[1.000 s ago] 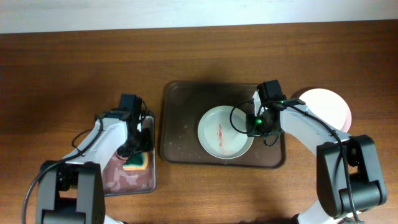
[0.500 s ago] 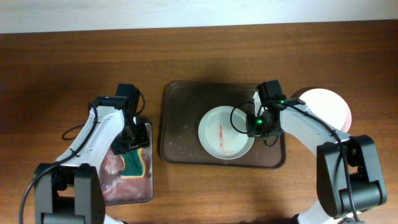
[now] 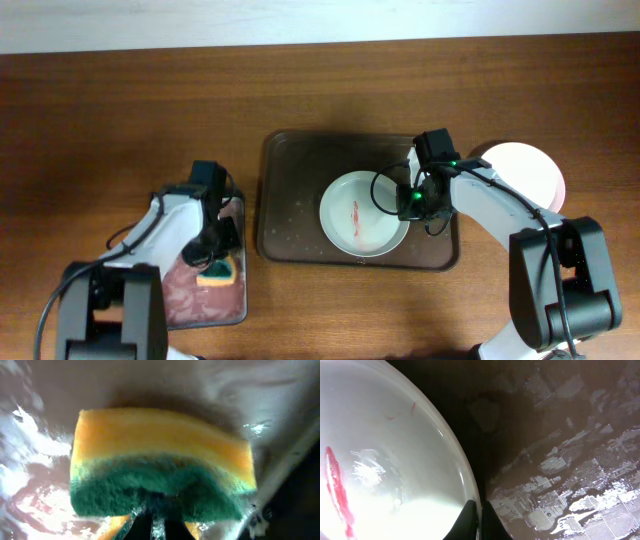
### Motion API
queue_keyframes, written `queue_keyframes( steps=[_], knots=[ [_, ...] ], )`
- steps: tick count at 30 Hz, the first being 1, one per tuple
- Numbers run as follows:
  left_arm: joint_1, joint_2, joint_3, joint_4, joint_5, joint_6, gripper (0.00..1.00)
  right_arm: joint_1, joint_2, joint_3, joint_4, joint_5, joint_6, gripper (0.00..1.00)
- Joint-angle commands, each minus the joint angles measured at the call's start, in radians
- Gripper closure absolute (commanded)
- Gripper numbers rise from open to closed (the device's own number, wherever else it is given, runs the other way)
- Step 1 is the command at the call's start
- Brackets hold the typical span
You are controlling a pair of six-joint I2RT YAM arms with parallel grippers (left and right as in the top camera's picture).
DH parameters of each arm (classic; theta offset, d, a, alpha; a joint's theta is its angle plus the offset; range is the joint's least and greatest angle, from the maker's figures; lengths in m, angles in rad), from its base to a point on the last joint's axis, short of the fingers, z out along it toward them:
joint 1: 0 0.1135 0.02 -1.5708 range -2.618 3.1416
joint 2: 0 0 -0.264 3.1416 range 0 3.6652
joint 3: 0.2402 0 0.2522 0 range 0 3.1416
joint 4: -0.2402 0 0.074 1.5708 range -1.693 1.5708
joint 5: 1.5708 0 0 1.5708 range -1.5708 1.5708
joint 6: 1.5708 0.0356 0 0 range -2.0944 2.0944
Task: Clean dirty plates on tray and stack at the side
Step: 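Bring the sponge from the metal tray to the plate with left gripper, then scrub the right-held plate with the sponge in the left gripper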
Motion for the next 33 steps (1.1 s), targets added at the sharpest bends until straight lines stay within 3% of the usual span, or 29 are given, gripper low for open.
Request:
queue_keyframes(
  steps=[1, 4, 9, 13, 15, 19, 24, 30, 33],
  knots=[
    [-0.004, 0.016, 0.209, -0.123, 0.044, 0.071, 1.0, -0.001, 0.023, -0.011, -0.011, 0.087, 0.005, 0.96],
    [-0.013, 0.016, 0.301, -0.219, -0.026, 0.07, 1.0, -0.001, 0.023, -0.011, -0.013, 0.087, 0.005, 0.96],
    [-0.013, 0.016, 0.302, -0.21, -0.025, 0.069, 1.0, -0.002, 0.023, -0.011, -0.012, 0.087, 0.005, 0.96],
    [-0.034, 0.016, 0.346, -0.21, 0.218, 0.074, 1.0, -0.001, 0.023, -0.011, -0.012, 0.079, 0.004, 0.96],
    [-0.109, 0.016, 0.384, -0.128, 0.362, 0.073, 1.0, -0.001, 0.023, -0.011, -0.012, 0.05, 0.004, 0.96],
    [-0.309, 0.055, 0.386, 0.131, 0.451, -0.04, 1.0, -0.001, 0.023, -0.011, -0.012, -0.021, 0.005, 0.96],
    [-0.466, 0.273, 0.418, 0.398, 0.587, -0.183, 1.0, 0.001, 0.023, -0.011, -0.012, -0.053, 0.005, 0.96],
    [-0.507, 0.496, 0.477, 0.395, 0.576, -0.236, 1.0, 0.001, 0.023, -0.011, -0.013, -0.053, 0.005, 0.96],
    [-0.507, 0.521, 0.478, 0.201, 0.412, -0.222, 1.0, 0.001, 0.023, -0.011, -0.012, -0.053, 0.012, 0.96]
  ],
)
